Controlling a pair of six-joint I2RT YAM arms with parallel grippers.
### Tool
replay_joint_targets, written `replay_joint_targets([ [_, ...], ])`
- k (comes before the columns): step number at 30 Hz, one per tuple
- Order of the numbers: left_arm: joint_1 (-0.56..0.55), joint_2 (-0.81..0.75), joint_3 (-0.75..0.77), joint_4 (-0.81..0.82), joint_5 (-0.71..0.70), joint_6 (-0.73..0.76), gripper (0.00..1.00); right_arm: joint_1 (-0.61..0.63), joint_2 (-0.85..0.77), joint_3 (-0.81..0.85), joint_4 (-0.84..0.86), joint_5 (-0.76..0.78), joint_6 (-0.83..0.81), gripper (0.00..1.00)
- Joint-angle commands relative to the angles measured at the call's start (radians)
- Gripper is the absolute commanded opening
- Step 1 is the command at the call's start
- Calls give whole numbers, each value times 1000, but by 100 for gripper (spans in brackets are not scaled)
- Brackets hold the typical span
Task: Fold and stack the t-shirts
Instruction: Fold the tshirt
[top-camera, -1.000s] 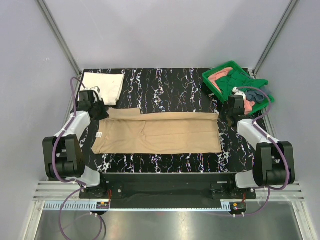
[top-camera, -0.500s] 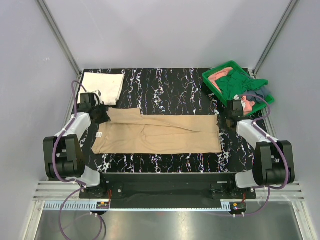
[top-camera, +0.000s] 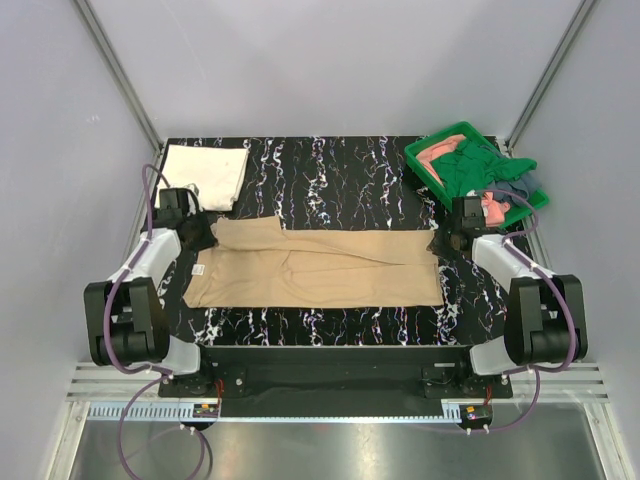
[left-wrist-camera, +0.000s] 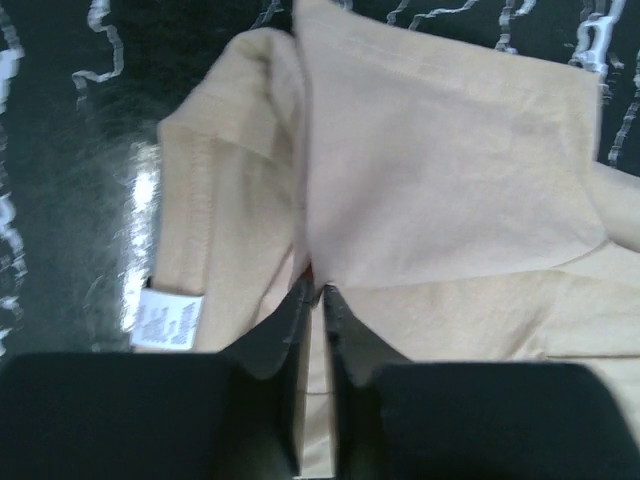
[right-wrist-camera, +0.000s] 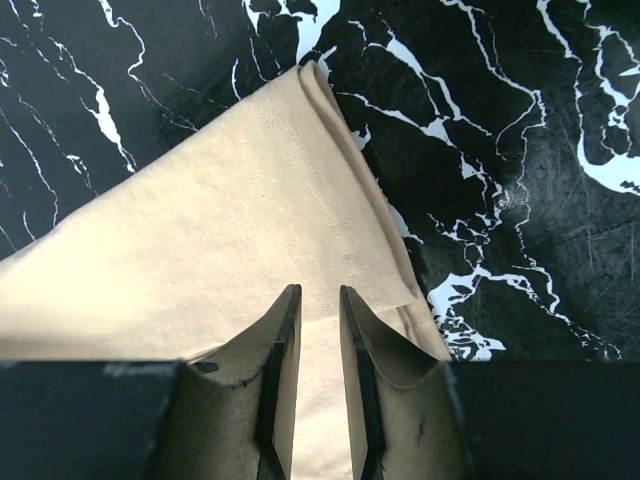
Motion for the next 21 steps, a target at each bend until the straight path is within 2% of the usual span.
replay_joint_targets([
  [1, 3, -69, 7, -42, -159, -32, 21, 10, -4, 41, -2, -35, 22, 29],
  [4, 3, -102, 30, -110, -375, -84, 30, 37, 7, 62, -1, -85, 12, 31],
  [6, 3, -109, 57, -139, -415, -104, 34, 72, 45, 104, 2, -109, -10, 31],
  [8, 3, -112, 83, -136, -336, -113, 42, 161, 97, 163, 5, -104, -24, 30],
  [9, 3, -104, 93, -121, -208, -115, 42, 221, 142, 212, 9, -86, -25, 27],
  [11, -3, -100, 100, -93, -71, -129, 40, 275, 194, 264, 15, -86, -18, 24],
  [12, -18, -98, 96, -44, 45, -130, 40, 293, 222, 291, 16, -92, -8, 23],
  [15, -87, -74, 105, 16, 162, -153, 38, 370, 317, 386, 16, -109, -5, 21],
  [21, -176, 75, 166, 44, 215, -193, 39, 451, 423, 431, 15, -109, -16, 21],
])
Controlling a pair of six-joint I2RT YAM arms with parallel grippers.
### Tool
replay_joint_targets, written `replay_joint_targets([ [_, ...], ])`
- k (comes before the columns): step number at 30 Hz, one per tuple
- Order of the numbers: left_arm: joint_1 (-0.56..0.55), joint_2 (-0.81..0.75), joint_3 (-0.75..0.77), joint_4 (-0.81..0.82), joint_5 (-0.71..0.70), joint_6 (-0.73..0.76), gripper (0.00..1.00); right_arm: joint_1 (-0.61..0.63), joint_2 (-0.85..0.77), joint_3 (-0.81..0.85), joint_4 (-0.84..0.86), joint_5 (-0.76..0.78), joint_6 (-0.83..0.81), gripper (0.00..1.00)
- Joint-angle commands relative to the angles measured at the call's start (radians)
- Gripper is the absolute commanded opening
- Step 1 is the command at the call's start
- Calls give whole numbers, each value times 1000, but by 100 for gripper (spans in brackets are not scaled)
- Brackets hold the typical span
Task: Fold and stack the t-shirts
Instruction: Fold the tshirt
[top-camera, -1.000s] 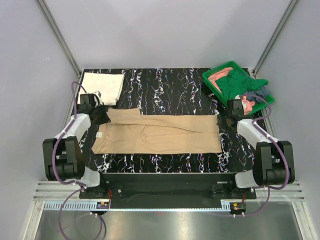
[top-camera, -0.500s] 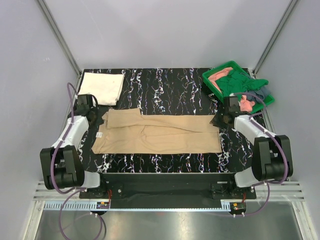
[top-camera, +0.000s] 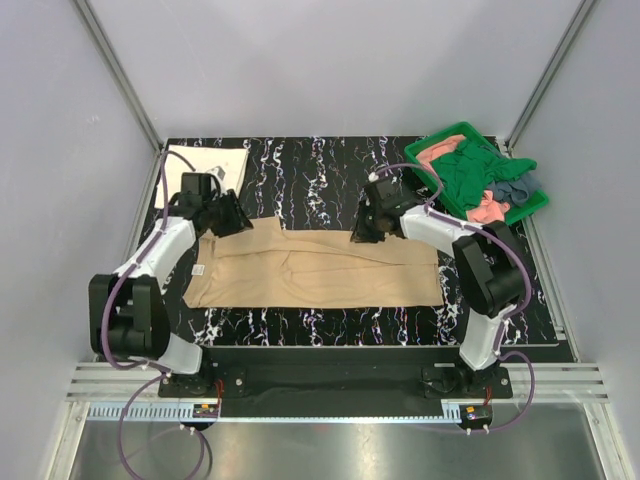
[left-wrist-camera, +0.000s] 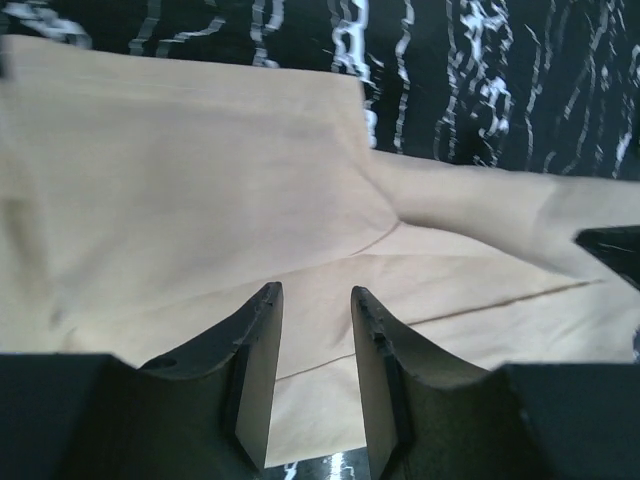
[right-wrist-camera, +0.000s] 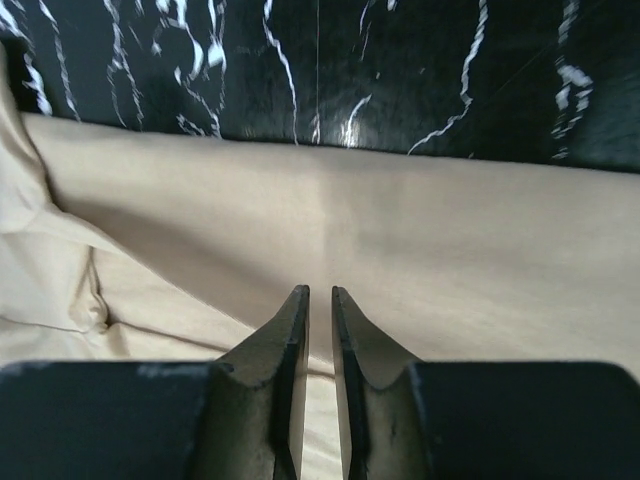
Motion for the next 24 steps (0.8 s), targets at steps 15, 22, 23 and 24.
replay_joint_targets([
  [15, -15, 216, 218, -113, -288, 51, 52, 62, 62, 10, -5, 43, -91, 22],
  [22, 44, 322, 261, -150, -185, 107, 54, 98, 81, -24, 3, 73, -93, 22],
  [23, 44, 321, 256, -151, -186, 110, 54, 98, 78, -25, 4, 79, -97, 23],
  [24, 71, 319, 252, -150, -192, 111, 55, 98, 73, -18, 3, 83, -103, 24],
])
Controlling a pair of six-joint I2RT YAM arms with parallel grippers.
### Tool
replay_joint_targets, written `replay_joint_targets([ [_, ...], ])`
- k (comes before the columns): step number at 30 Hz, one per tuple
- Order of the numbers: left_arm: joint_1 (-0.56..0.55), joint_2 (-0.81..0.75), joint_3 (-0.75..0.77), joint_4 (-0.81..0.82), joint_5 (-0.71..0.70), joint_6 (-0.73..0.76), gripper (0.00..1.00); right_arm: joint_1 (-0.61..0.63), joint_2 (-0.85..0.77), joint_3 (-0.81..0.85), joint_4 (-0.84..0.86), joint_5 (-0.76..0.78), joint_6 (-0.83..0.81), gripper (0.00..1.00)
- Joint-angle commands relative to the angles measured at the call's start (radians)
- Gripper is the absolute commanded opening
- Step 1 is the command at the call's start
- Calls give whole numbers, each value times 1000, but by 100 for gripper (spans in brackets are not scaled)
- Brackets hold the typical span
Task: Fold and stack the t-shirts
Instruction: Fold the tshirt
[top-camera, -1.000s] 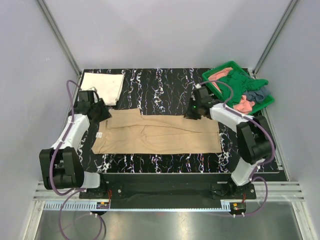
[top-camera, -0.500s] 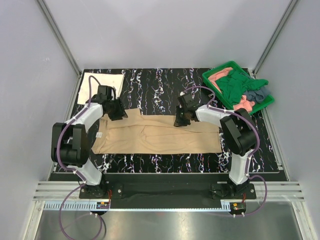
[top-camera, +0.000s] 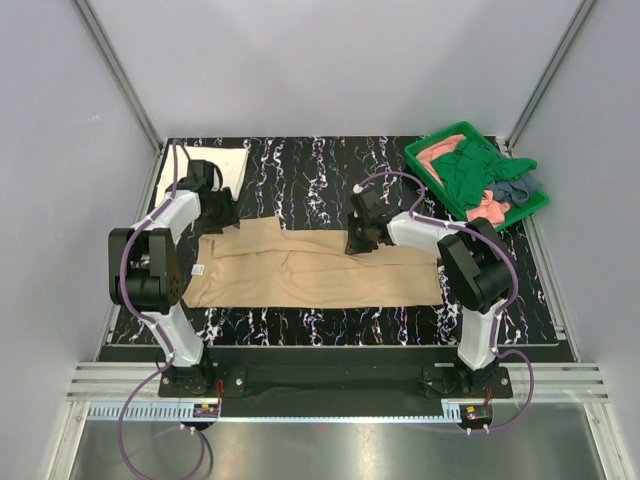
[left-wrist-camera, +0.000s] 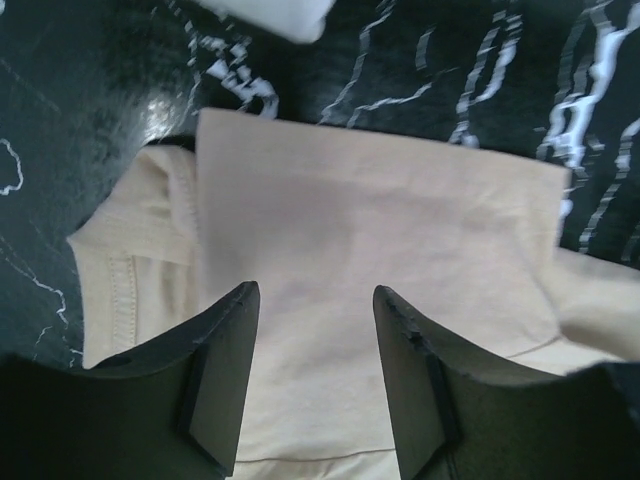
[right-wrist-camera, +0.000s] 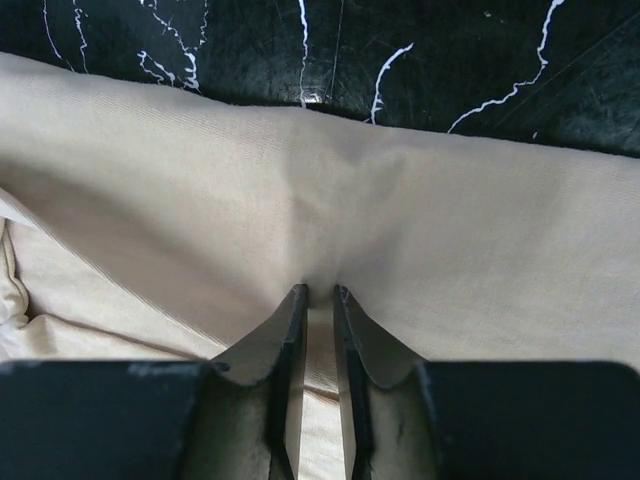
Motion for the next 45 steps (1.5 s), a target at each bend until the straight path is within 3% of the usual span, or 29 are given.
replay_joint_targets([
  [1, 53, -2, 17, -27, 9, 43, 55, 16, -7, 0, -7, 41, -34, 25],
  [9, 75, 33, 61, -35, 35, 97, 56, 28, 61, 248, -10, -68, -44, 34],
  [15, 75, 59, 55, -39, 64, 109, 49, 61, 212, 478, 18, -166, -62, 38],
  [16, 73, 61, 57, -39, 78, 109, 46, 68, 232, 503, 25, -177, -58, 40],
  [21, 73, 30, 66, -47, 120, 106, 9, 93, 374, 653, 36, -234, -56, 45],
  [24, 73, 0, 61, -59, 106, 91, 0, 108, 436, 719, 42, -250, -59, 46],
  [28, 63, -40, 44, -71, 87, 84, 0, 118, 510, 805, 43, -295, -54, 47],
  [39, 58, -56, 21, -74, 89, 97, 20, 130, 637, 926, 45, -320, -44, 45],
  [43, 57, -51, 23, -76, 86, 95, 27, 134, 652, 953, 43, -316, -41, 38],
  [45, 58, -48, 23, -76, 81, 94, 30, 136, 658, 962, 43, -315, -38, 28],
])
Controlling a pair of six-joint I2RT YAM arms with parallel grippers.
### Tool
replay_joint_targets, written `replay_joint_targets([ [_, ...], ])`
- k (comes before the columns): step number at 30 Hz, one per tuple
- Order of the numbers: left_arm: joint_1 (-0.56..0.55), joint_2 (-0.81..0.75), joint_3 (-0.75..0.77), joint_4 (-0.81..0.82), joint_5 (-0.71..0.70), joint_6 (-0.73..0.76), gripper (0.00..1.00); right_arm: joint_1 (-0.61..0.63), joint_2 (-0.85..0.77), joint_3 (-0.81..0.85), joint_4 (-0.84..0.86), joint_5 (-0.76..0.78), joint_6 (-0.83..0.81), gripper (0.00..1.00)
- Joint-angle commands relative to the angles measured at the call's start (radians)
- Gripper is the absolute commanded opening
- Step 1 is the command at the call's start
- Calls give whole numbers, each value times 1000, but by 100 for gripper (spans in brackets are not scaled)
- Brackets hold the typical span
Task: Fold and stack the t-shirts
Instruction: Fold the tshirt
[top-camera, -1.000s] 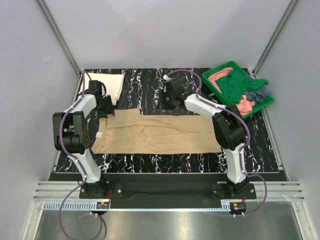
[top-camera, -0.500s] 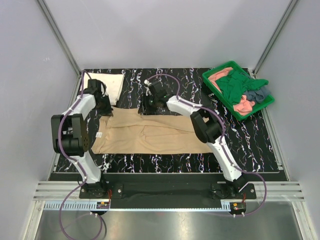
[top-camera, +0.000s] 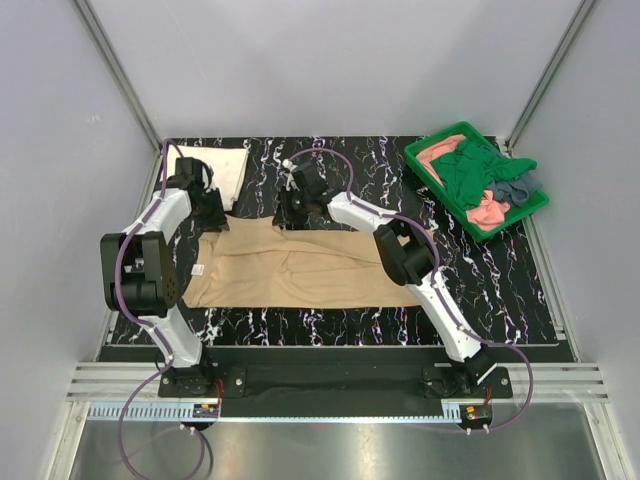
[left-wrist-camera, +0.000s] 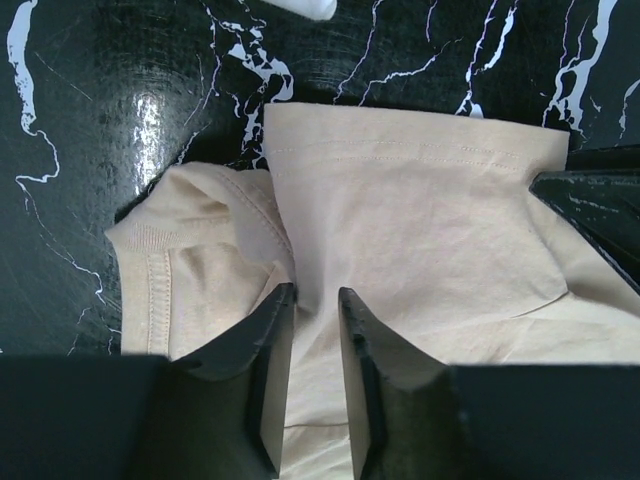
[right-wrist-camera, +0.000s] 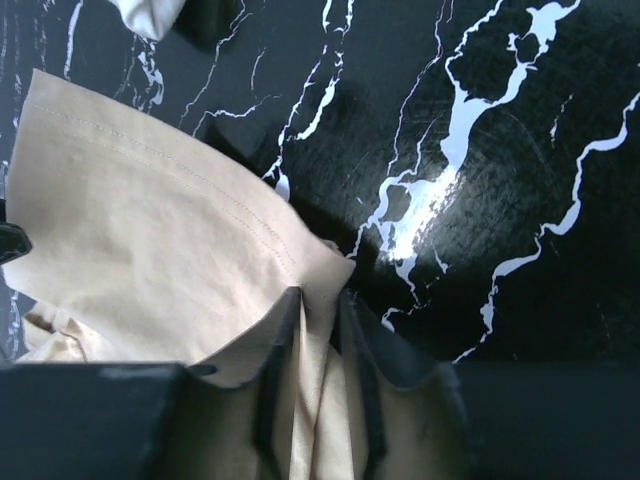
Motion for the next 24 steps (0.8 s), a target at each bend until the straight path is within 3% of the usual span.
replay_joint_targets([
  [1, -1, -26, -1, 6, 1, 3, 31, 18, 15, 53, 17, -6, -1, 24],
  [3, -1, -21, -1, 6, 3, 3, 31, 19, 9, 58, 17, 1, -7, 10],
  [6, -4, -14, 3, 4, 15, 2, 31, 21, -8, 58, 13, 12, -27, 0],
  [9, -2, -20, 5, 3, 26, -1, 29, 22, -36, 52, 13, 11, -32, 0],
  [10, -4, -29, 5, 3, 26, -1, 22, 22, -45, 49, 12, 12, -35, 0],
  [12, -2, -33, 7, 0, 13, -3, 17, 24, -63, 47, 13, 12, -35, 0],
  [17, -1, -43, -1, -6, 30, 3, 1, 27, -94, 39, 13, 3, -27, 8],
  [19, -2, -47, -7, -8, 32, 8, 0, 28, -103, 35, 13, 3, -30, 13],
  [20, -2, -53, -12, -8, 33, 8, 0, 30, -111, 30, 13, 6, -30, 12],
  [22, -4, -70, -19, -9, 39, 3, 0, 33, -117, 27, 13, 20, -40, 2],
  [24, -2, -86, -32, -9, 49, 2, 0, 41, -129, 23, 15, 26, -49, 0],
])
